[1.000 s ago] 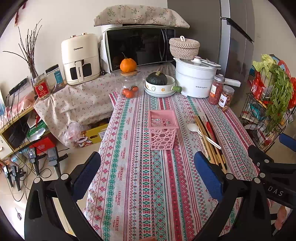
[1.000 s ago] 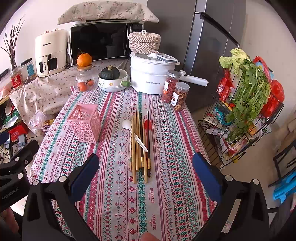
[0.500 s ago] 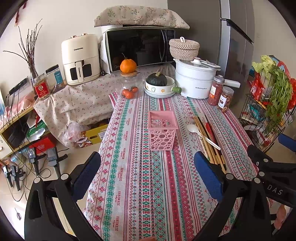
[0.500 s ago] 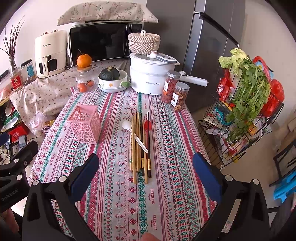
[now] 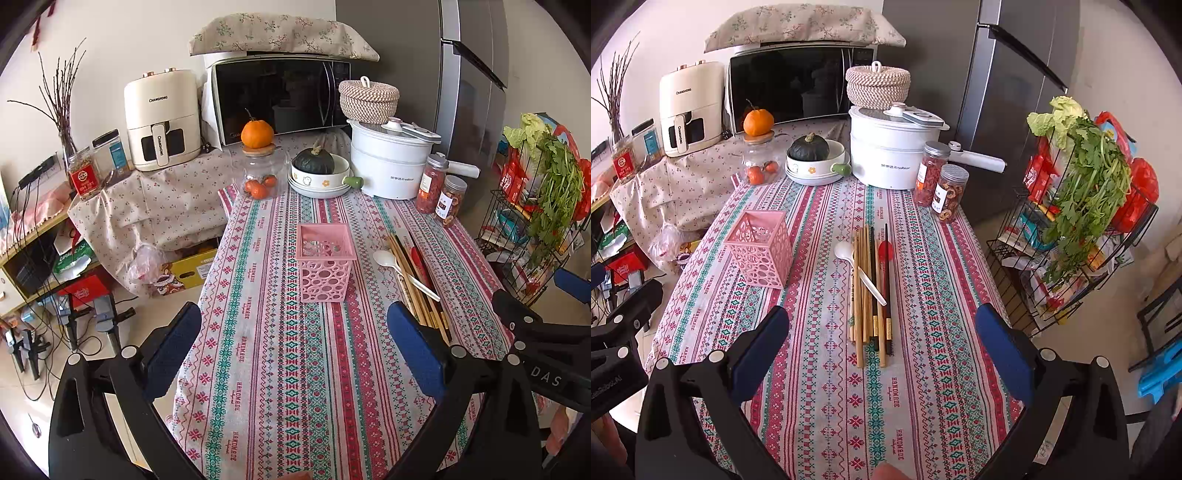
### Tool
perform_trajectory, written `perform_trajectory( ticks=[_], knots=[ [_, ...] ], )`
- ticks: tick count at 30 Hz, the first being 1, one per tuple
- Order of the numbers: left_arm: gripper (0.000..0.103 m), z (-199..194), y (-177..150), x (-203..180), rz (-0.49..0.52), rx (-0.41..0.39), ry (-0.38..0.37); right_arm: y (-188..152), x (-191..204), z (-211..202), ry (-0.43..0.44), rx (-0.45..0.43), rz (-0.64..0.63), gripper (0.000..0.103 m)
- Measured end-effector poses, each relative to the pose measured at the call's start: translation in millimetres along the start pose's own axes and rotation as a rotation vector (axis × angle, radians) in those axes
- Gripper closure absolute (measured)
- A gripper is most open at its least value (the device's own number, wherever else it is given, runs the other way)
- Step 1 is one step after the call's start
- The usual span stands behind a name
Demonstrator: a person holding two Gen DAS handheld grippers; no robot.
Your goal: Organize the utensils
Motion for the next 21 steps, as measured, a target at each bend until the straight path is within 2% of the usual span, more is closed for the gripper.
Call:
perform_trajectory(
  ticks=[21],
  knots=[
    [0.006, 1.0, -4.6, 2.8, 0.000, -0.001, 0.001, -0.1, -0.3, 0.2, -0.001, -0.001, 0.000, 0.005]
  ],
)
Point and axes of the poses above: each gripper's, at about its wrist camera, not at the fingertips, and z roughly the way its jaws point, x to its left, y to its top, the point moved 2 cm from there along z, roughly the way its jaws point, and after that the axes turned 11 degrees about y, right-handed, at the moved point
